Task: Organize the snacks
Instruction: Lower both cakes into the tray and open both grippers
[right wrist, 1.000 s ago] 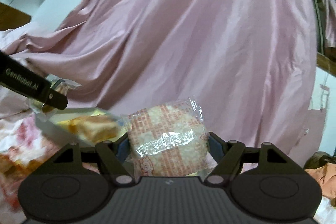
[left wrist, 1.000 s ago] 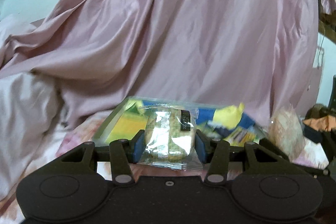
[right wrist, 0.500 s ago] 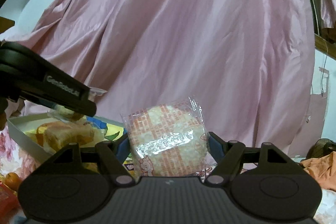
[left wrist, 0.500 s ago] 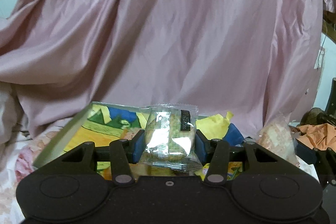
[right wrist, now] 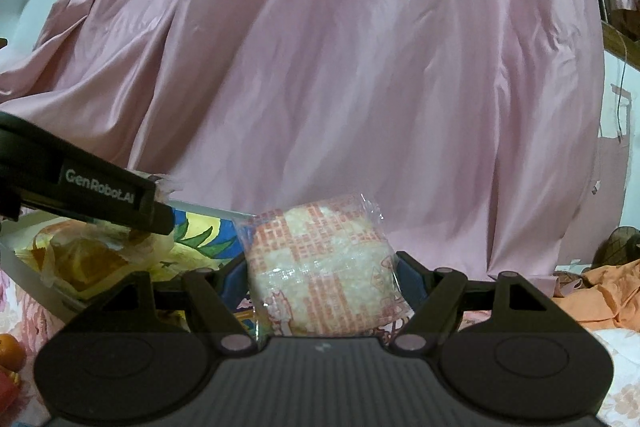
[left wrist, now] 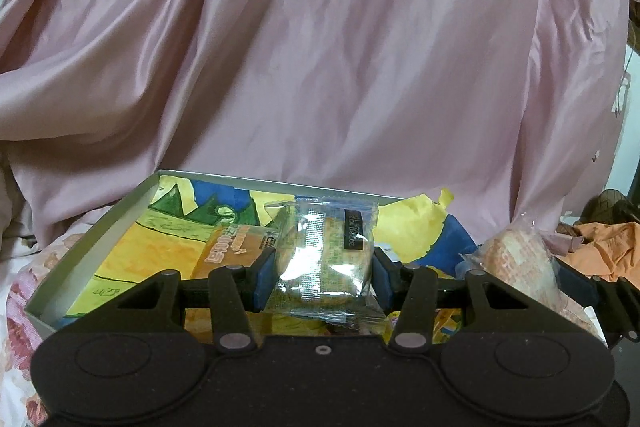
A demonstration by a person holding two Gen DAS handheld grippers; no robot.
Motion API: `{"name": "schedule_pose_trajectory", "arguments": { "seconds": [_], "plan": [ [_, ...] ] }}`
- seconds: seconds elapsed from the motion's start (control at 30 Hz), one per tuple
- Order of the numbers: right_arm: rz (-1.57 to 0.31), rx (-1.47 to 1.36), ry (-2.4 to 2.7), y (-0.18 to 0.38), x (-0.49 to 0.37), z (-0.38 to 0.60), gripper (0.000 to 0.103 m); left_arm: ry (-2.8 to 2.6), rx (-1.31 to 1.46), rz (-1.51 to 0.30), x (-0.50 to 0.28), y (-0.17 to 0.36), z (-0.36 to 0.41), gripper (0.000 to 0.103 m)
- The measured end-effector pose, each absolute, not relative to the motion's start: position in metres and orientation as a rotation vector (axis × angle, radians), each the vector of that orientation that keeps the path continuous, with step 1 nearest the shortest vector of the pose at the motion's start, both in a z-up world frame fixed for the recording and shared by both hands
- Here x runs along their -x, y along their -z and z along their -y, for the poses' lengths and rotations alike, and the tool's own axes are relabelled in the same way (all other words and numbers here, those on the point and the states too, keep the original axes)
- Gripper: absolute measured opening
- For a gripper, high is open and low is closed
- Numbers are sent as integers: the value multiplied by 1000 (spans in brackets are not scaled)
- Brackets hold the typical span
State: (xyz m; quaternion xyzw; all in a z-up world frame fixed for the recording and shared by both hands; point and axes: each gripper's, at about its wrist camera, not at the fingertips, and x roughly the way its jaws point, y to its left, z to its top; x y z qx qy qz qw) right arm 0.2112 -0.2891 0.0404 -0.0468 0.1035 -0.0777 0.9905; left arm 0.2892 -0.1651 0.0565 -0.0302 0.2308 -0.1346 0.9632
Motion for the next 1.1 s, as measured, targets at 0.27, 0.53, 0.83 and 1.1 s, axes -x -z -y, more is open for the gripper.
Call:
{"name": "schedule_pose_trajectory", "arguments": {
  "seconds": [0.27, 0.53, 0.83, 1.1],
  "plan": [
    [-211, 110, 132, -37, -213, 286, 78, 272, 57, -475, -292, -56, 166, 51],
    [-226, 102, 125, -38, -214, 286, 79, 274, 50, -483, -293, -55, 167, 51],
    [-231, 109, 108, -36, -215, 283, 94, 265, 74, -469, -290, -58, 163, 70],
    [-215, 88, 95, -39, -210, 282, 103, 230, 93, -427, -279, -72, 153, 96]
  ]
}}
